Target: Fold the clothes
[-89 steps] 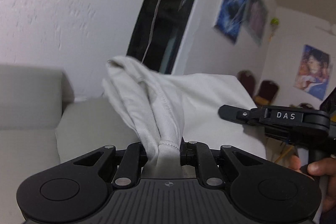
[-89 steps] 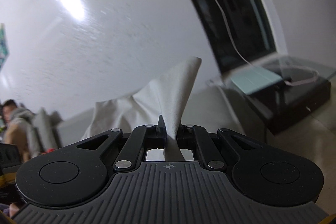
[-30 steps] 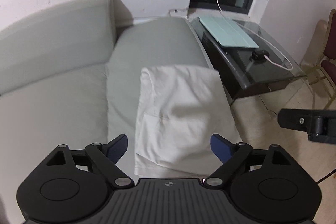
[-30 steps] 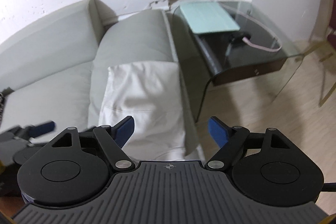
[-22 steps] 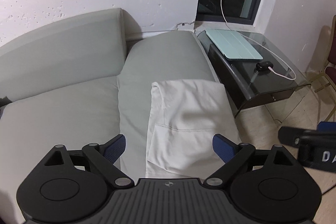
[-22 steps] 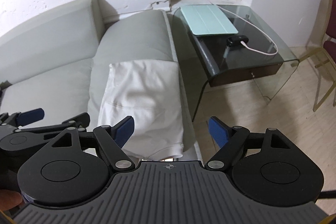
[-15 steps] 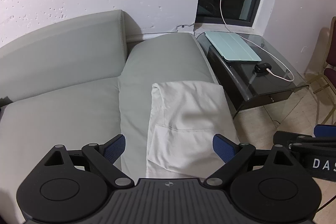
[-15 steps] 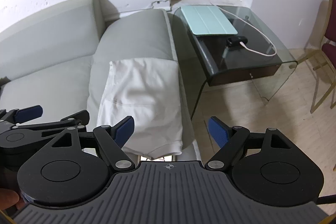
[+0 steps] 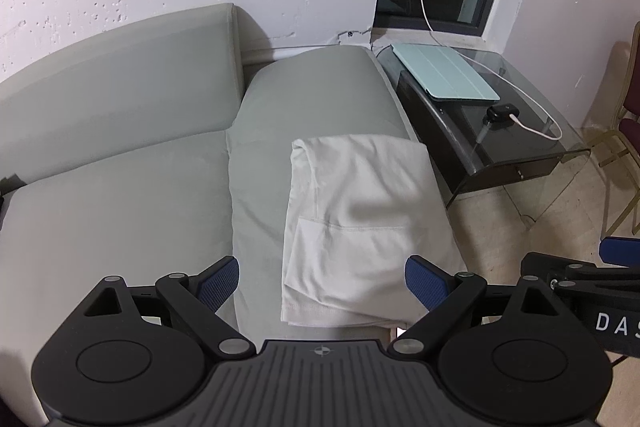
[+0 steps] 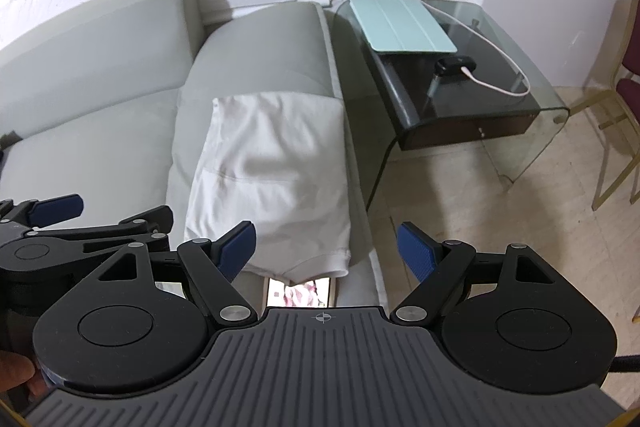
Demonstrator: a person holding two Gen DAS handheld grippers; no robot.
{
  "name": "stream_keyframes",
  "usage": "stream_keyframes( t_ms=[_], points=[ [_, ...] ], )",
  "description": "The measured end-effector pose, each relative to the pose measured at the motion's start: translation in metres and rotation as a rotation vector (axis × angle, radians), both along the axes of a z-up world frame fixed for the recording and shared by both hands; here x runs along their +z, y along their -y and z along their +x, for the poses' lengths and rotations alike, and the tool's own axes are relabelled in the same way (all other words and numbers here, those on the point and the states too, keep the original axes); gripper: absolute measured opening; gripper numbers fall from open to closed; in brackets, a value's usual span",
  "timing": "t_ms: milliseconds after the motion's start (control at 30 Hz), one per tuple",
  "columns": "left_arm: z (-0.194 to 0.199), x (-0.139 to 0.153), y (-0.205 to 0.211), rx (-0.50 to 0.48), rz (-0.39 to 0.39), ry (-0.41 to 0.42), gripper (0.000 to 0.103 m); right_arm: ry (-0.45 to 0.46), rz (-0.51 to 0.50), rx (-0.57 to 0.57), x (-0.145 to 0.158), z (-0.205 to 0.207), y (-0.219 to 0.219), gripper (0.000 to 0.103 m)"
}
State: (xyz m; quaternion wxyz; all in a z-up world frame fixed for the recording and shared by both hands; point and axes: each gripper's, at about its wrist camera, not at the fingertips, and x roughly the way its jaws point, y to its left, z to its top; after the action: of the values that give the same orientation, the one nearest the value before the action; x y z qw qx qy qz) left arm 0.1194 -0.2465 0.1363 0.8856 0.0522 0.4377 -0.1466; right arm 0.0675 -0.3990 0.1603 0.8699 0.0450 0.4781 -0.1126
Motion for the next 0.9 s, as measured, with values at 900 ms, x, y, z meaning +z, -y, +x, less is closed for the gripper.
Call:
stream_keyframes(
  t_ms=[900],
  points=[
    [0.004, -0.022, 0.011, -0.026, -0.015, -0.086, 0.092, -0.051, 0.005, -0.023, -0.016, -0.004, 0.010, 0.083]
  ],
)
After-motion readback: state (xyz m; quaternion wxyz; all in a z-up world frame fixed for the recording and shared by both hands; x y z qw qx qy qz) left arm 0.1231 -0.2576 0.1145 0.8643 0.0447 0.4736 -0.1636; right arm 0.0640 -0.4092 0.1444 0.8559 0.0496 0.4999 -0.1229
